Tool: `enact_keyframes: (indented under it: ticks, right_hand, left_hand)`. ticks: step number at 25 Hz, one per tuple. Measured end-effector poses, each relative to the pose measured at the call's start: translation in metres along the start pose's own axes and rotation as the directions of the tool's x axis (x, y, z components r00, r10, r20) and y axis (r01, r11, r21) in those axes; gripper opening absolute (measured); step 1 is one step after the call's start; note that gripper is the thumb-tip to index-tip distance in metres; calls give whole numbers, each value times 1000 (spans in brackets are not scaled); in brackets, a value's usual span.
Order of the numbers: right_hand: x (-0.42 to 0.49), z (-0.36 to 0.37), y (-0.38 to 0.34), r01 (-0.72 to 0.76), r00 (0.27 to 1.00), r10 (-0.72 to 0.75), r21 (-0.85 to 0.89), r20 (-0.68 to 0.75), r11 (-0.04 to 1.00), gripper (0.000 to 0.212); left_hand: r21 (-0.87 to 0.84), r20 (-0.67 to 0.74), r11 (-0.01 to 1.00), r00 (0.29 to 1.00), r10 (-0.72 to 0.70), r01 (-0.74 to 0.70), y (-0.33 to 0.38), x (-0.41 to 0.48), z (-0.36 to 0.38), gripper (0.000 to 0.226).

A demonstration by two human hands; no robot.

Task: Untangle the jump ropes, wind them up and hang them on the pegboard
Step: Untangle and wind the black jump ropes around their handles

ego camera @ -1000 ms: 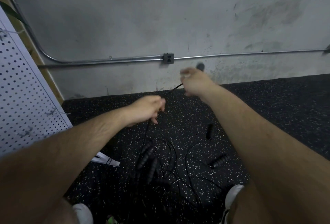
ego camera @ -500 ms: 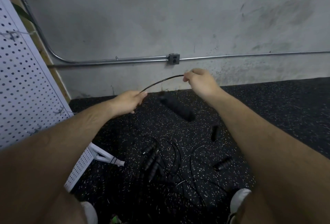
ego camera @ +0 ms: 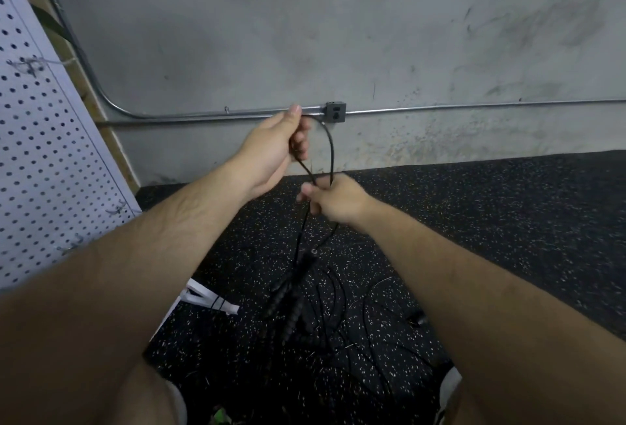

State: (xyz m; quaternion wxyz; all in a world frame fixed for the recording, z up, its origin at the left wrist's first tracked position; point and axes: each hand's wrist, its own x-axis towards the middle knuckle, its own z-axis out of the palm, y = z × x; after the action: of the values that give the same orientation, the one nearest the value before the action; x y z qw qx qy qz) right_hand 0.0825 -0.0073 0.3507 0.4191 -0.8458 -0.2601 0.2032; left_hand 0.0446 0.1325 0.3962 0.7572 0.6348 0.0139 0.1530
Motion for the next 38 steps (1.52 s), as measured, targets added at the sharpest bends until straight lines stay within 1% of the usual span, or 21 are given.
enact_keyframes:
  ticks: [2,4,6,7,9,10,12,13,15,17,19,20,22,23,25,27,30,32,34,36,38]
  right_hand:
    - [-1,-19,-7,64,994,-47,172,-98,983,30]
    - [-2,-38,-16,120,984,-66,346,-163,930,32]
    - [-4,-51,-22,169,977,-86,465,-195,869,34]
    - [-5,-54,-23,183,976,-94,503,-196,844,34]
    - [-5,-59,-25,203,975,-109,567,-196,798,33]
    - [-5,-60,-26,216,972,-114,586,-207,781,33]
    - [-5,-64,-26,242,963,-117,586,-243,774,33]
    - [-5,-65,-23,239,960,-107,560,-258,793,32]
    - [-7,-66,-11,163,967,-56,437,-248,884,26]
    - [-9,-60,4,24,990,12,245,-142,969,27]
    - [-8,-43,16,-85,996,84,28,22,996,46]
    - [-5,-32,18,-104,990,105,-13,92,994,56]
    - [1,-13,16,-80,982,61,99,177,992,64]
    - [5,-5,14,-48,986,14,203,168,978,56]
    - [8,2,6,12,998,-30,339,49,941,27]
    - [8,2,0,38,999,-24,349,-44,936,9]
    - [4,0,-5,55,998,-44,371,-38,927,8]
    - [2,-2,-10,96,995,-73,438,-71,894,8]
    - [2,-5,-14,112,992,-63,502,-112,858,14]
    - [3,-12,-14,58,992,5,487,-126,871,19]
    - [4,-17,-11,-66,987,125,459,-99,886,16]
  left_hand:
    - [200,79,978,994,-73,56,-10,-2,-20,39]
    - [435,210,891,948,-239,128,-30,-12,-35,38]
    - [703,263,704,883,-389,101,-49,-19,-43,40]
    - [783,257,617,863,-435,77,-58,-21,-42,46]
    - [822,272,567,840,-470,50,-74,-22,-37,46]
    - [833,285,552,833,-474,29,-82,-21,-34,37]
    - [872,269,489,856,-441,-23,-94,-18,-30,17]
    - [883,235,469,881,-411,-17,-96,-14,-29,16]
    - [866,183,500,920,-345,15,-93,-7,-28,22]
    - [814,142,580,958,-249,30,-79,0,-25,25]
    - [772,92,636,987,-128,10,-61,6,-20,26]
    - [742,70,671,995,-71,-5,-53,8,-17,26]
    - [670,51,742,999,8,-41,-39,10,-11,26]
    - [643,51,764,998,29,-55,-34,11,-9,25]
    - [609,56,790,997,43,-69,-26,8,-7,24]
    - [602,61,795,997,45,-73,-22,6,-9,23]
    - [647,85,757,995,42,-87,-18,2,-12,26]
    - [589,94,808,994,-47,-18,-19,-1,-16,32]
    - [533,137,838,965,-223,118,-21,-9,-22,41]
    - [627,131,765,947,-293,150,-23,-14,-28,48]
    - [746,-2,656,985,-170,114,-19,-9,-31,49]
